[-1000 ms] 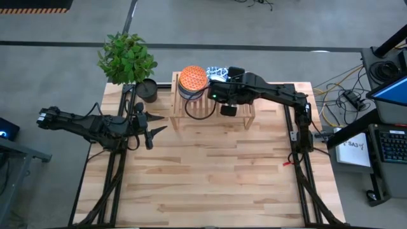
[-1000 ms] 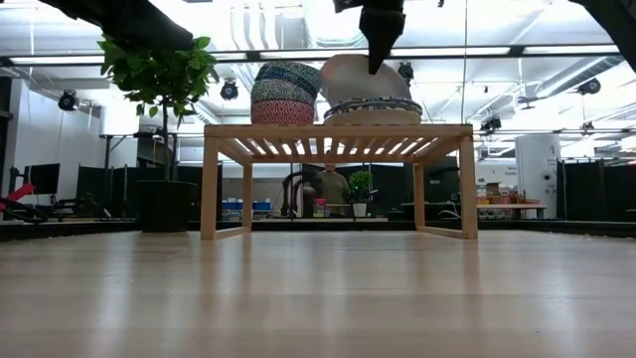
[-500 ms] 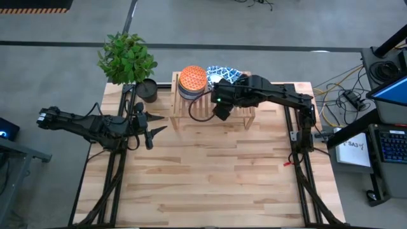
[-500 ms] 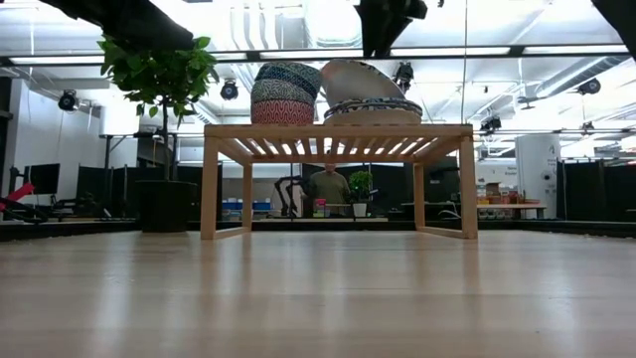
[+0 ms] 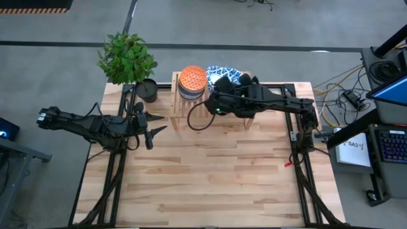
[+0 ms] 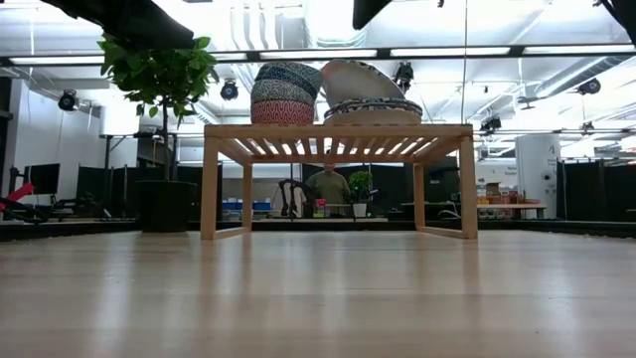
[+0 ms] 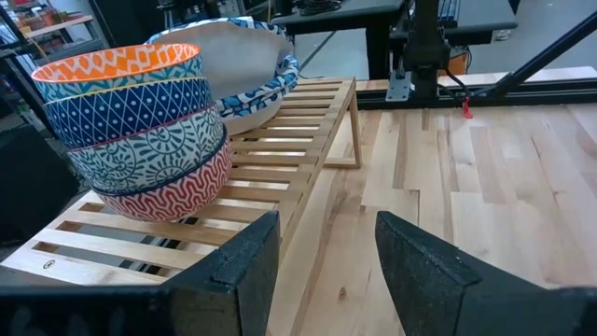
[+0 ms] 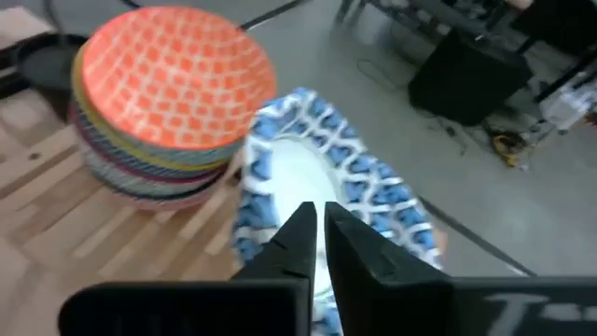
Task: Place and stack bowls onto a shelf
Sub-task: Stack the white patterned bowl on top of the other white patterned bowl on the shelf
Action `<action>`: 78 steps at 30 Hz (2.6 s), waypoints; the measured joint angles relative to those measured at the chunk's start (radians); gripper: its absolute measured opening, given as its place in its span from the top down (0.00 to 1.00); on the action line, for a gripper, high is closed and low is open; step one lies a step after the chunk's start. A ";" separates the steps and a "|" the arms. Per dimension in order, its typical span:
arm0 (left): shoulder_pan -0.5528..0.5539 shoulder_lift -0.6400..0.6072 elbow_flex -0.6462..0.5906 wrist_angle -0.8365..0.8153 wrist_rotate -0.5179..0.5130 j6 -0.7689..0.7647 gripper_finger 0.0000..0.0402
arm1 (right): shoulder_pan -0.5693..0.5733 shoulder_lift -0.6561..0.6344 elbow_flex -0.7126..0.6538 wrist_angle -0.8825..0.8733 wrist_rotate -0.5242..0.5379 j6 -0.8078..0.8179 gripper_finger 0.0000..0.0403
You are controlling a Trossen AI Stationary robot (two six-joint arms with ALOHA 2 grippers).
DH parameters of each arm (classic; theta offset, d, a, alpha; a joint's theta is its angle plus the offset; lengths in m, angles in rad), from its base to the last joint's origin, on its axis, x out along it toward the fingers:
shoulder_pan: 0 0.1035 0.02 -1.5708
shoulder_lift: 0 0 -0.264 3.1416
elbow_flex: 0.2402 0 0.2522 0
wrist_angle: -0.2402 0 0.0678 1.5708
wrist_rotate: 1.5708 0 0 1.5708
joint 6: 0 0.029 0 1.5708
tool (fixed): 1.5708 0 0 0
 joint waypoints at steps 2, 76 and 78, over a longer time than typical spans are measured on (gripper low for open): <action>0.000 0.000 0.000 0.000 0.000 0.000 0.60 | -0.007 0.002 -0.021 0.035 -0.034 -0.013 0.97; 0.000 -0.034 0.000 -0.121 -0.037 -0.023 0.60 | -0.224 -0.008 -0.115 0.219 -0.588 -0.156 0.68; 0.000 -0.033 0.000 -0.122 -0.038 -0.023 0.60 | -0.224 -0.008 -0.118 0.218 -0.587 -0.185 0.62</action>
